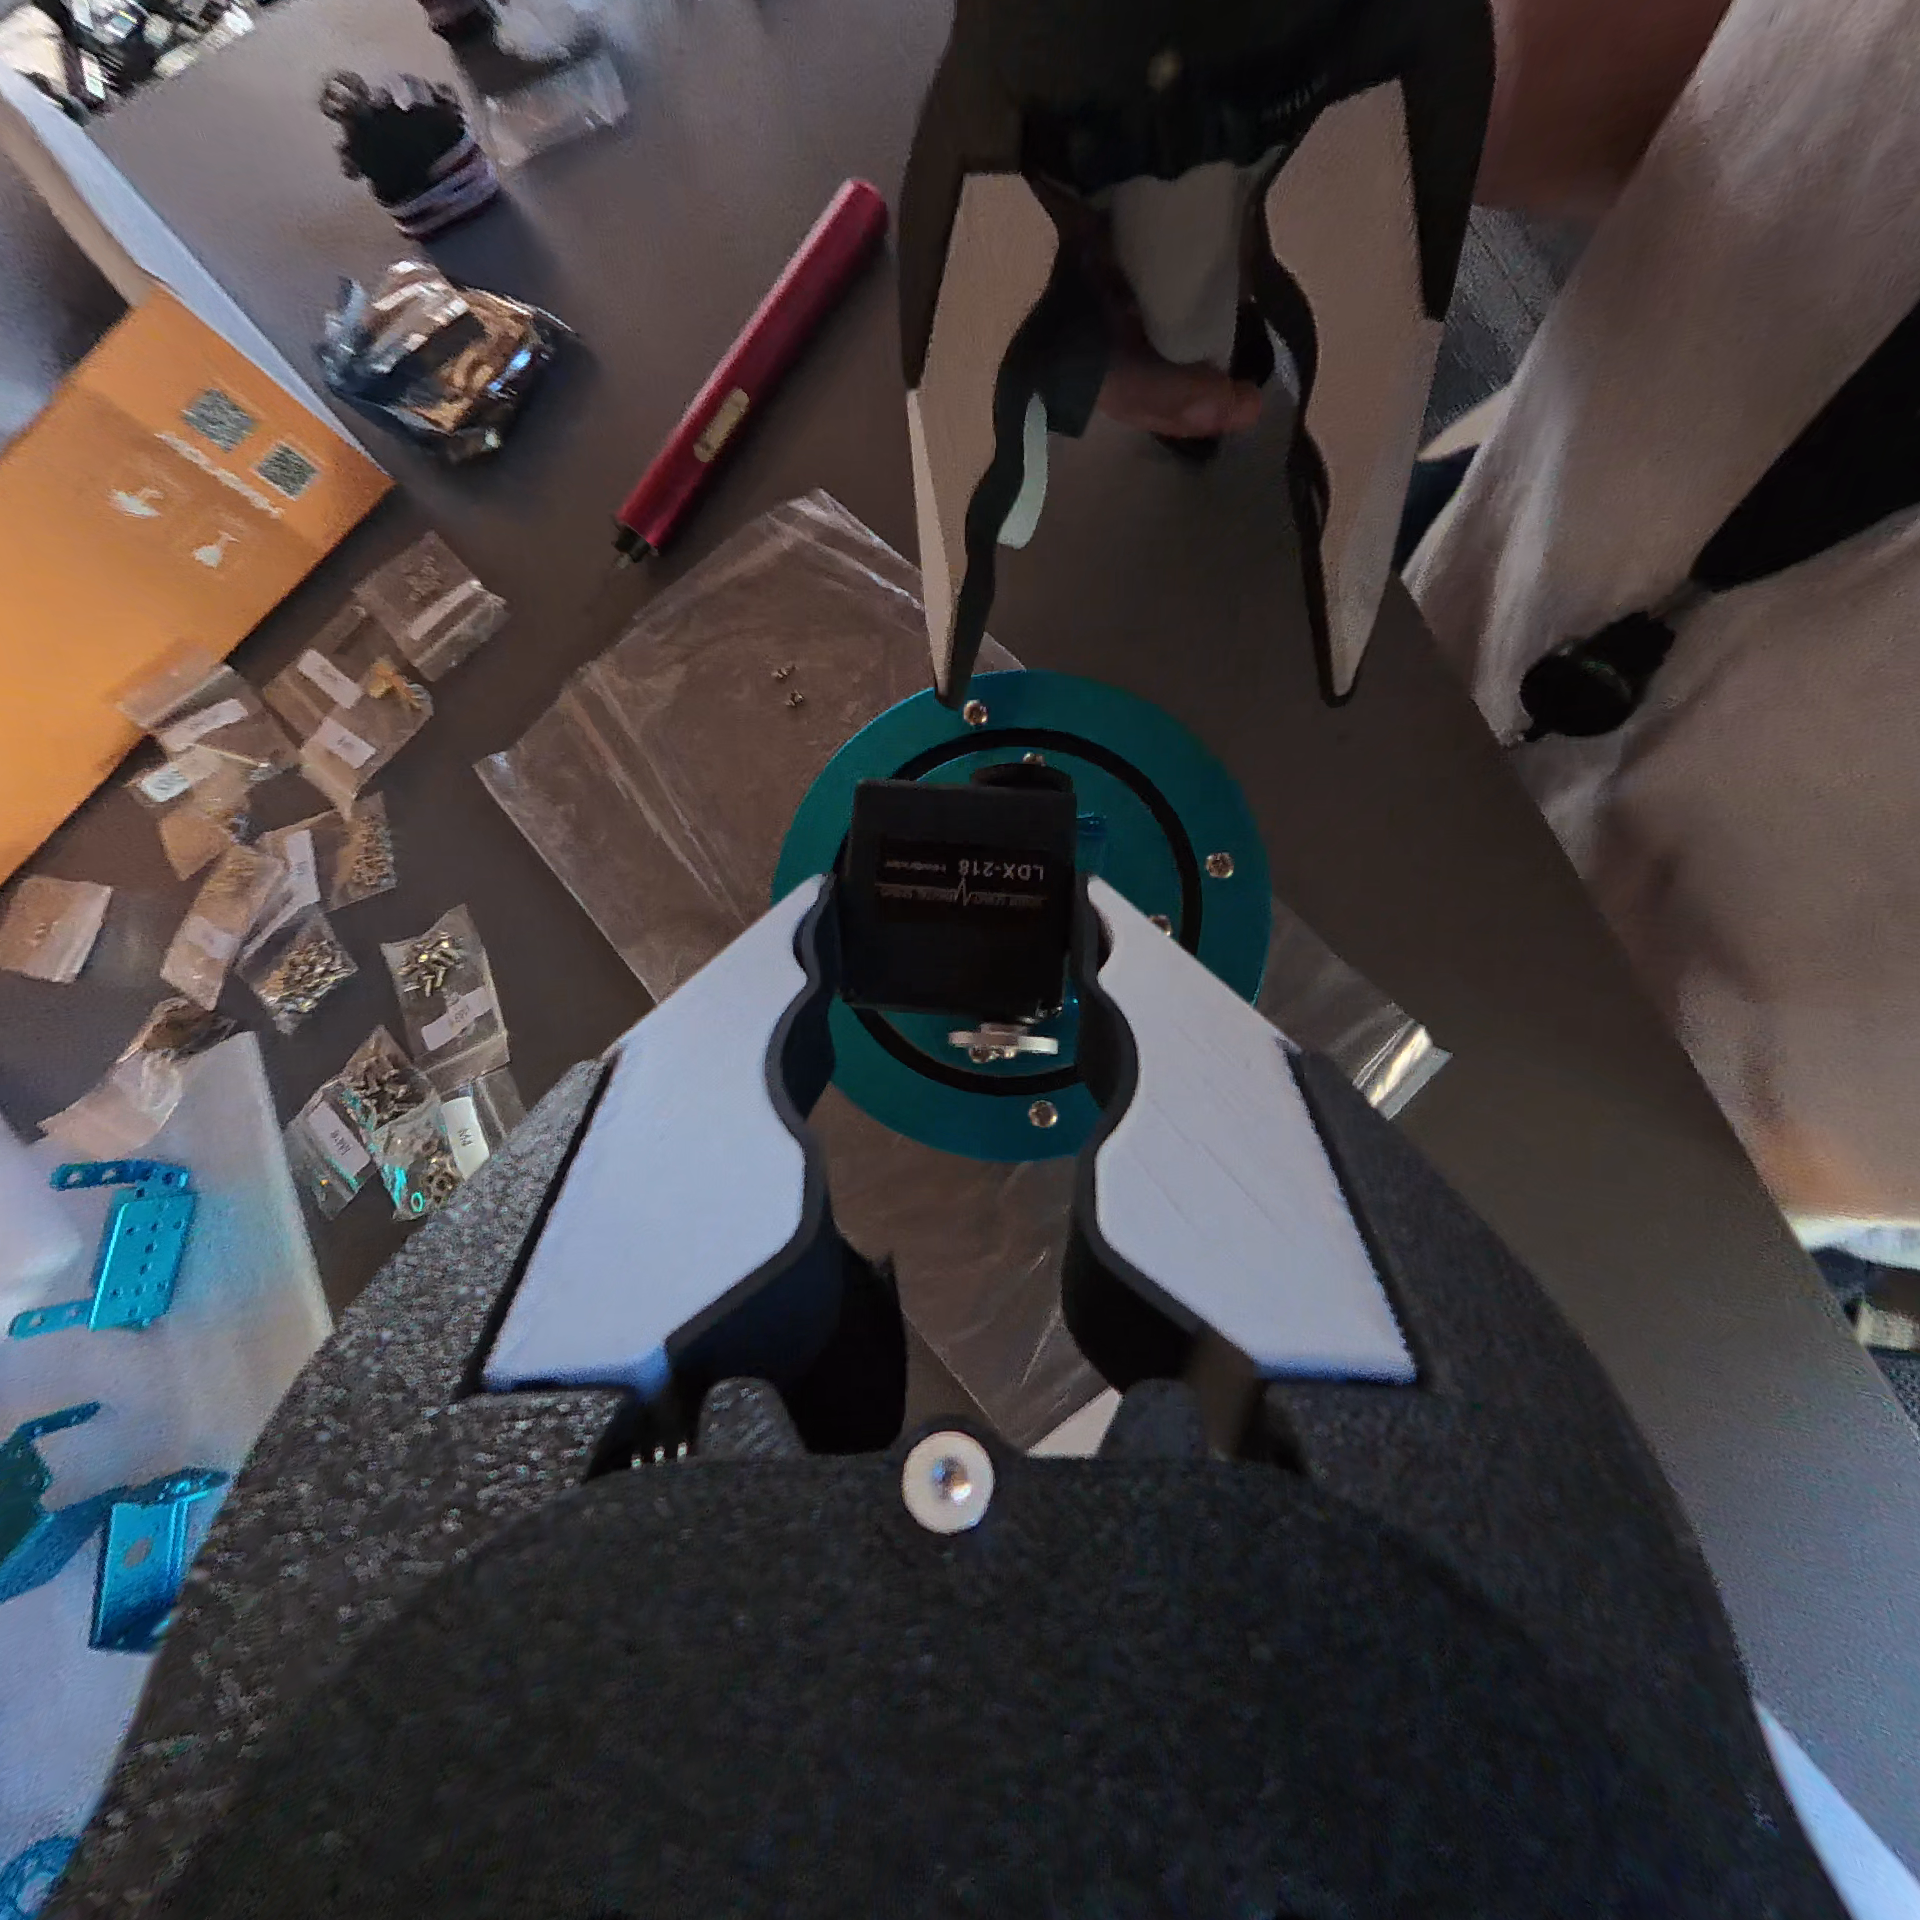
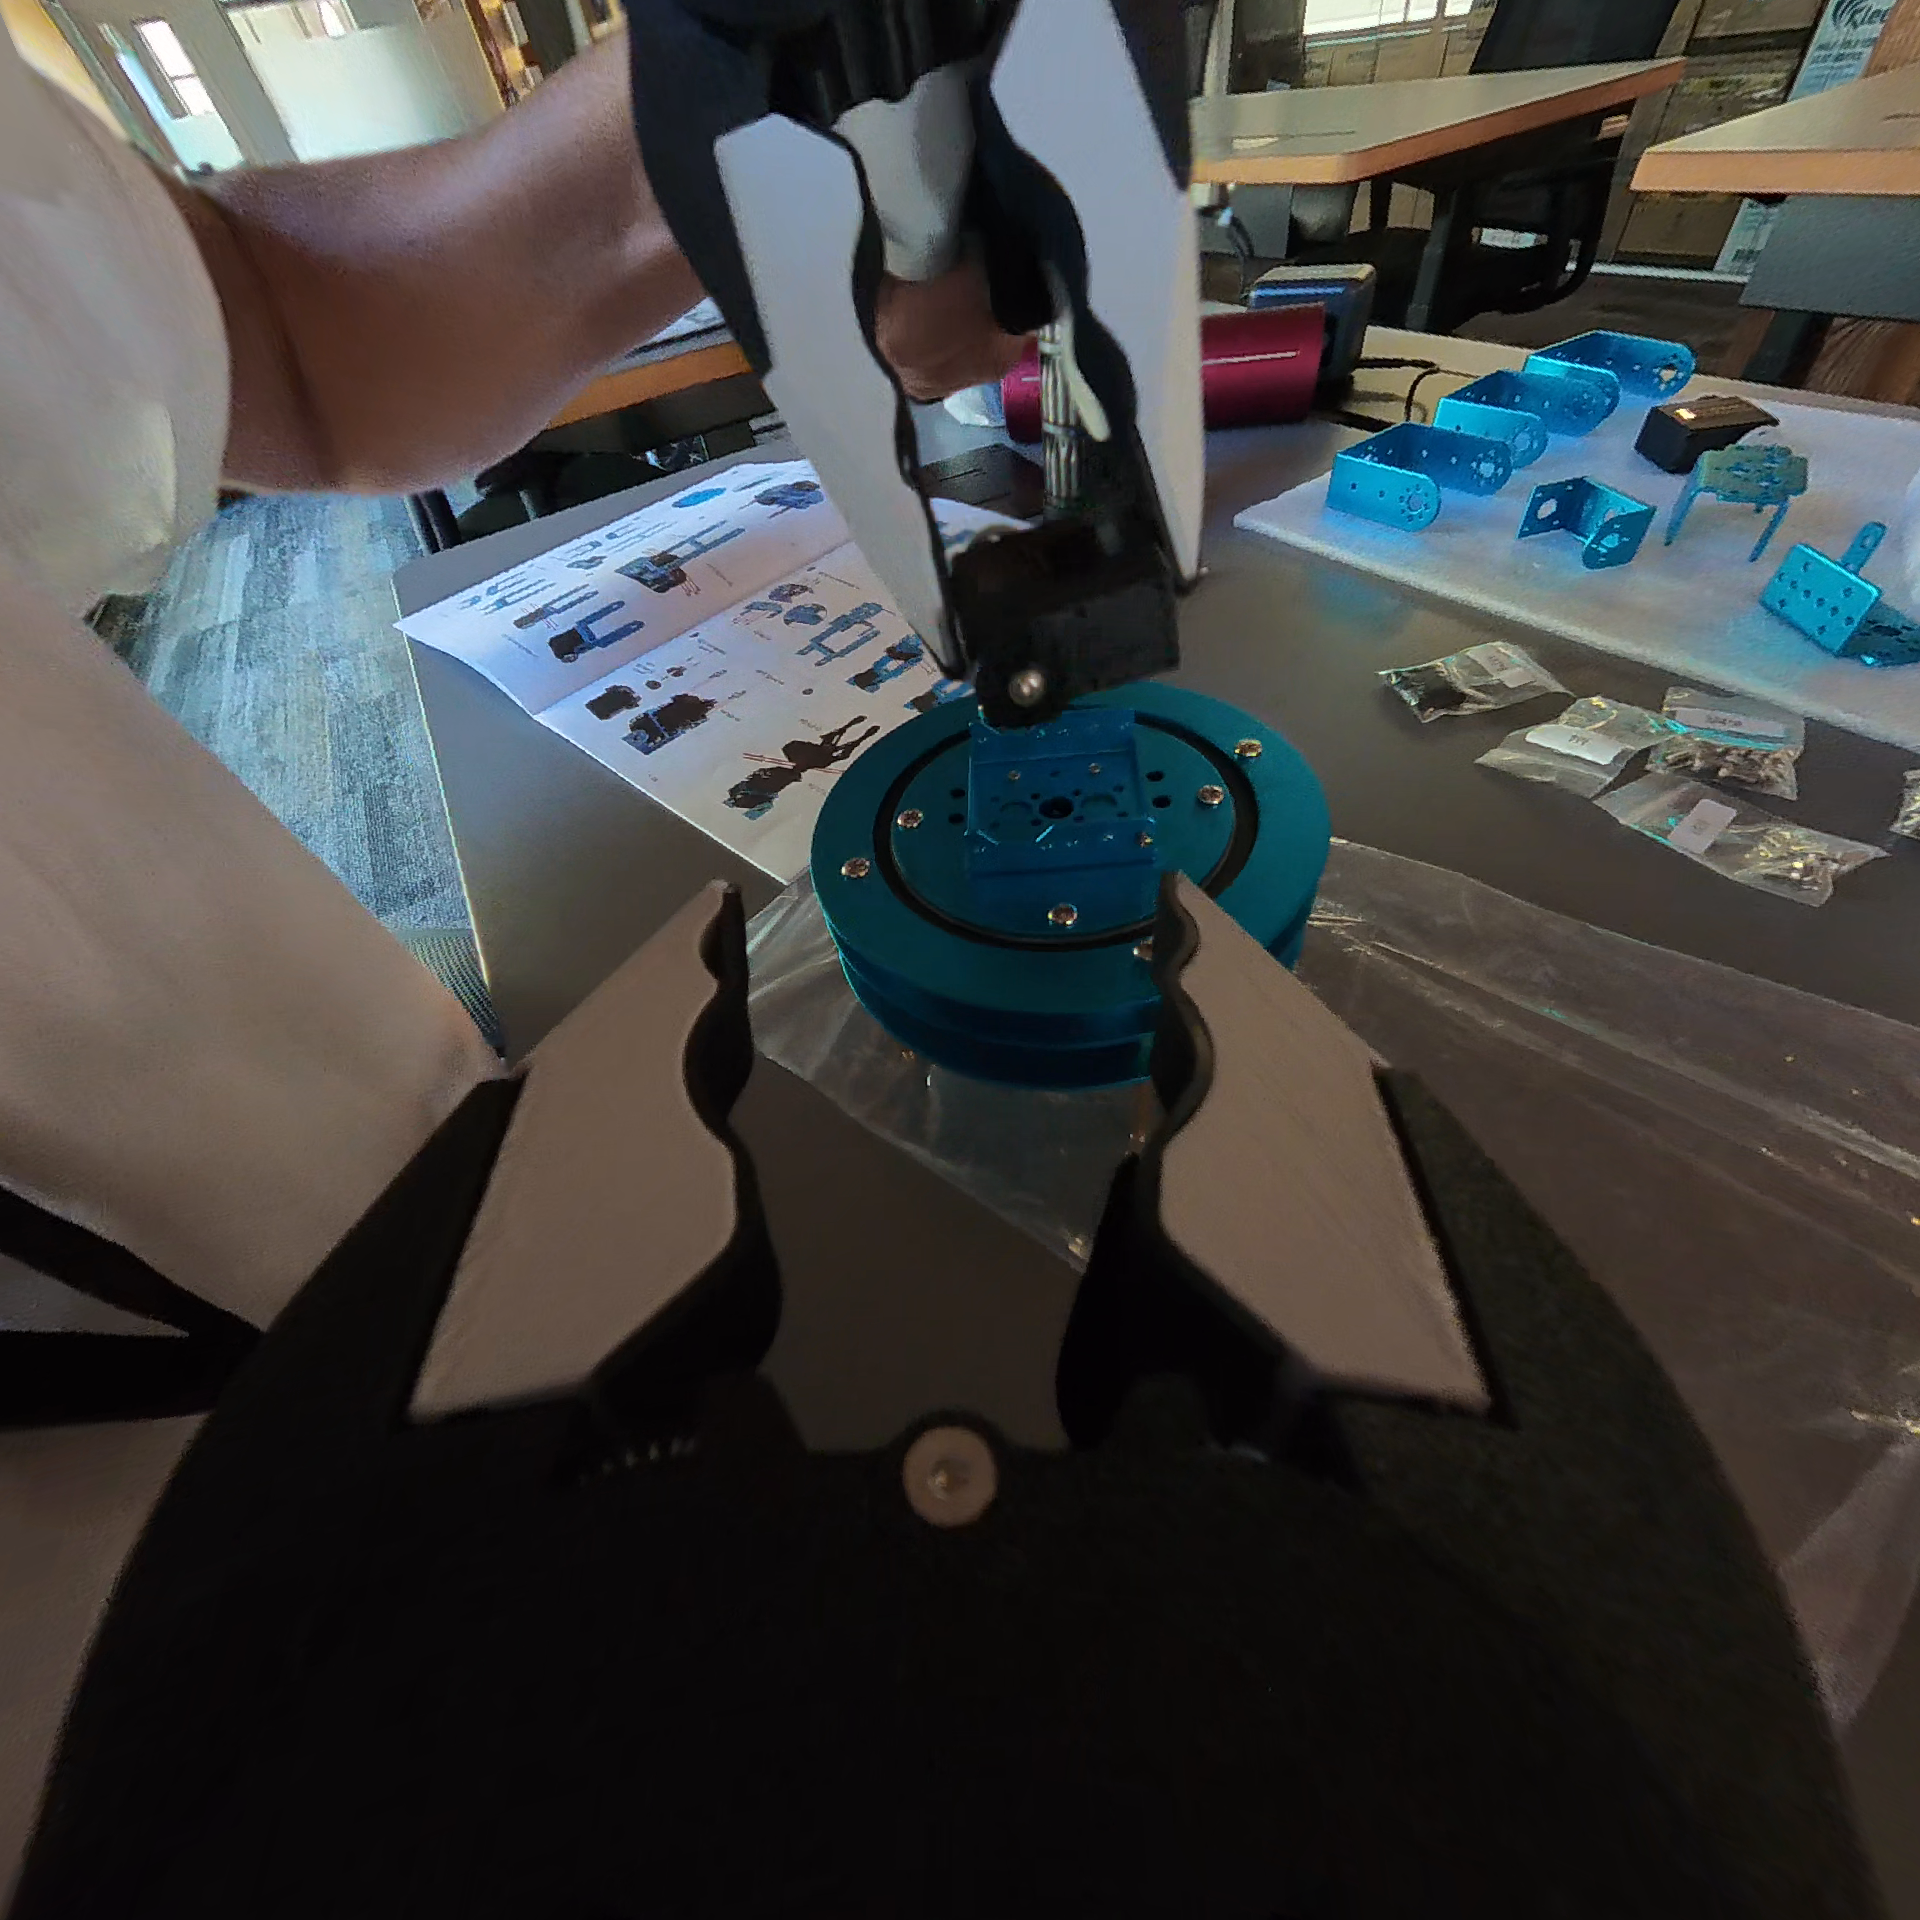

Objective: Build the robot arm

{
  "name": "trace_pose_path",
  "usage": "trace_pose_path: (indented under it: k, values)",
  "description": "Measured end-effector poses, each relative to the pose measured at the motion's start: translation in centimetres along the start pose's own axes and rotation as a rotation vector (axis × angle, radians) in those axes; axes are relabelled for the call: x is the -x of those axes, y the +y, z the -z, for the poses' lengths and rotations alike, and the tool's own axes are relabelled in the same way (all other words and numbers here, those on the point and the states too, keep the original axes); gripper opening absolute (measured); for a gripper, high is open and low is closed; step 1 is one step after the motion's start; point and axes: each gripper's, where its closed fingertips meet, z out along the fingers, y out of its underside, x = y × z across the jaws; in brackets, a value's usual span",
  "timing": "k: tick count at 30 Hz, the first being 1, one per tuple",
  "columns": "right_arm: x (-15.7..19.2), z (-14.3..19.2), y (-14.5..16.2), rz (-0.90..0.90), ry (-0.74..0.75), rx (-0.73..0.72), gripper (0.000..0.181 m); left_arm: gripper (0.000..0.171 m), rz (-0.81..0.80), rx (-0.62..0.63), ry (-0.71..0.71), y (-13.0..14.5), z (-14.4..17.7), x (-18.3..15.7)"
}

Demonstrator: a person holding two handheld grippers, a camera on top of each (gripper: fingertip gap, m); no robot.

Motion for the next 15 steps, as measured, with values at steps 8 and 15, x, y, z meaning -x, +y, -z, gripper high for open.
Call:
trace_pose_path:
  k: [8,15]
  values:
    - [0.1,-0.8,-0.1,-0.045,-0.082,0.011,0.075,0.043,-0.023,0.155,0.151,1.3,-1.6,-0.3]
    - [-0.2,-1.1,0.1,-0.064,-0.092,0.029,0.072,0.043,-0.017,0.206,0.197,1.6,-2.1,-0.4]
